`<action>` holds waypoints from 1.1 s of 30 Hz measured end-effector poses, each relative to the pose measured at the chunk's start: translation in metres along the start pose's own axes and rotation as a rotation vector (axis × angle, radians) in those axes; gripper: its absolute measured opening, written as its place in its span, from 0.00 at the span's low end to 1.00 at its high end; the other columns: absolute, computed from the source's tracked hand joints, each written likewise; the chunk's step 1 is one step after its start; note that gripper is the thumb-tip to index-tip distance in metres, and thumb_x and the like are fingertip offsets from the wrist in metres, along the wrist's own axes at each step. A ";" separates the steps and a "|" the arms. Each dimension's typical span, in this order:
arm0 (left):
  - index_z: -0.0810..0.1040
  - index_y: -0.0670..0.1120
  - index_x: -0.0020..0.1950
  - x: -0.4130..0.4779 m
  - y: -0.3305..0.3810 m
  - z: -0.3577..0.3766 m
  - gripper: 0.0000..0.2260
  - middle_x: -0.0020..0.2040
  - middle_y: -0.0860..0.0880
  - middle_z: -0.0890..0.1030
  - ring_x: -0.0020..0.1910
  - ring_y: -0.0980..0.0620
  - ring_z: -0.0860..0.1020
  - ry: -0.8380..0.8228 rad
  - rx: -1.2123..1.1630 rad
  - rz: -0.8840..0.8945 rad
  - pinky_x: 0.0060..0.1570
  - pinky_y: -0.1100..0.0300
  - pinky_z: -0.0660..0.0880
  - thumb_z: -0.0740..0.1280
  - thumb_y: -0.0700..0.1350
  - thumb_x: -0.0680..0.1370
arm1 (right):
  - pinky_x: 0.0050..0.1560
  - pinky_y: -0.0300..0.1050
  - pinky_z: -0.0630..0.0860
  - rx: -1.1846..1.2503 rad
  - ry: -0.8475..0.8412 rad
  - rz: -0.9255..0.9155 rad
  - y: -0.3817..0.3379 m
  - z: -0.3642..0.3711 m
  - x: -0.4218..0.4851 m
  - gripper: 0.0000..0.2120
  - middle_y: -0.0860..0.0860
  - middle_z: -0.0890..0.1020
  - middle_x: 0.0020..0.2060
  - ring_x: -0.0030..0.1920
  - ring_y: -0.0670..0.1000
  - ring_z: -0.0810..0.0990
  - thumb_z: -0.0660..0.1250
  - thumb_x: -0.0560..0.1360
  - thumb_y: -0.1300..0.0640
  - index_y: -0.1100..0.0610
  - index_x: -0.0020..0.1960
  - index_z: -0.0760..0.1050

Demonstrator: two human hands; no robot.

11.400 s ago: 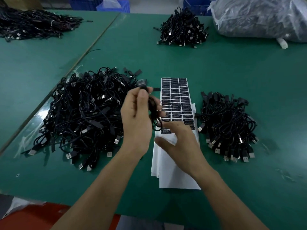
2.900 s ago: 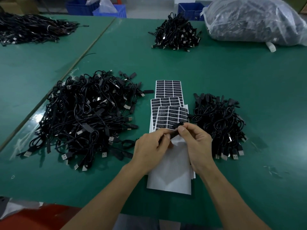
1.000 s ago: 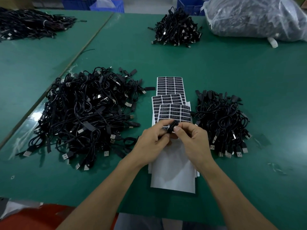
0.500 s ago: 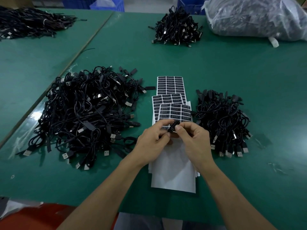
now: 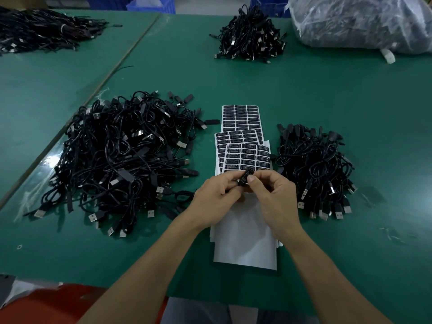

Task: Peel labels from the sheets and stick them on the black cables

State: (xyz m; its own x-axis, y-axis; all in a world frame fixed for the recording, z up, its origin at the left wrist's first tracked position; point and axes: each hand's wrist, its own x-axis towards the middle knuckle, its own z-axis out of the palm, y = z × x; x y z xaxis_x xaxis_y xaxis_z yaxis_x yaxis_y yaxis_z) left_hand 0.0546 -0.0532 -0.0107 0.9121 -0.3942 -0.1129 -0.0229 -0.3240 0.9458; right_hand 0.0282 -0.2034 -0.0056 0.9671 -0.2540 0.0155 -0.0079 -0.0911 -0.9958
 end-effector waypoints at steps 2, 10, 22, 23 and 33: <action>0.77 0.52 0.67 -0.001 0.000 0.001 0.17 0.53 0.51 0.86 0.55 0.49 0.84 0.019 -0.008 -0.011 0.63 0.41 0.75 0.62 0.46 0.78 | 0.43 0.38 0.80 -0.002 0.008 0.007 0.001 0.000 0.000 0.08 0.45 0.85 0.36 0.38 0.43 0.83 0.71 0.77 0.62 0.52 0.43 0.81; 0.76 0.58 0.62 -0.002 0.001 0.002 0.15 0.51 0.53 0.86 0.52 0.50 0.84 0.051 -0.010 -0.004 0.63 0.42 0.76 0.62 0.47 0.77 | 0.42 0.36 0.79 0.046 -0.006 0.021 0.000 0.000 0.000 0.08 0.48 0.85 0.37 0.41 0.48 0.84 0.70 0.78 0.63 0.53 0.43 0.81; 0.76 0.55 0.65 0.000 -0.002 0.004 0.16 0.52 0.53 0.86 0.53 0.48 0.84 0.062 -0.023 -0.002 0.62 0.40 0.75 0.62 0.47 0.78 | 0.44 0.37 0.79 0.028 -0.031 0.013 0.001 -0.001 0.001 0.05 0.56 0.85 0.41 0.41 0.48 0.83 0.69 0.78 0.62 0.57 0.45 0.82; 0.76 0.54 0.66 0.000 -0.002 0.004 0.16 0.53 0.53 0.86 0.54 0.48 0.84 0.062 -0.026 -0.002 0.62 0.40 0.75 0.62 0.47 0.78 | 0.44 0.37 0.79 0.039 -0.038 0.010 0.001 -0.001 0.001 0.05 0.57 0.85 0.41 0.41 0.48 0.83 0.69 0.78 0.63 0.58 0.44 0.82; 0.76 0.60 0.61 0.000 -0.001 0.004 0.13 0.51 0.54 0.86 0.51 0.49 0.85 0.067 -0.007 0.009 0.62 0.41 0.75 0.62 0.48 0.78 | 0.47 0.43 0.82 0.016 -0.057 -0.002 0.003 -0.001 0.001 0.06 0.52 0.84 0.38 0.40 0.47 0.82 0.69 0.79 0.63 0.58 0.44 0.82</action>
State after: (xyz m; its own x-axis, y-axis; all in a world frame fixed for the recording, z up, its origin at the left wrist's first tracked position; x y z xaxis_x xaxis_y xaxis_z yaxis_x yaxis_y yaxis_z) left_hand 0.0527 -0.0558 -0.0129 0.9372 -0.3386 -0.0840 -0.0284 -0.3142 0.9489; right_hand 0.0291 -0.2051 -0.0085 0.9801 -0.1981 0.0129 -0.0022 -0.0760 -0.9971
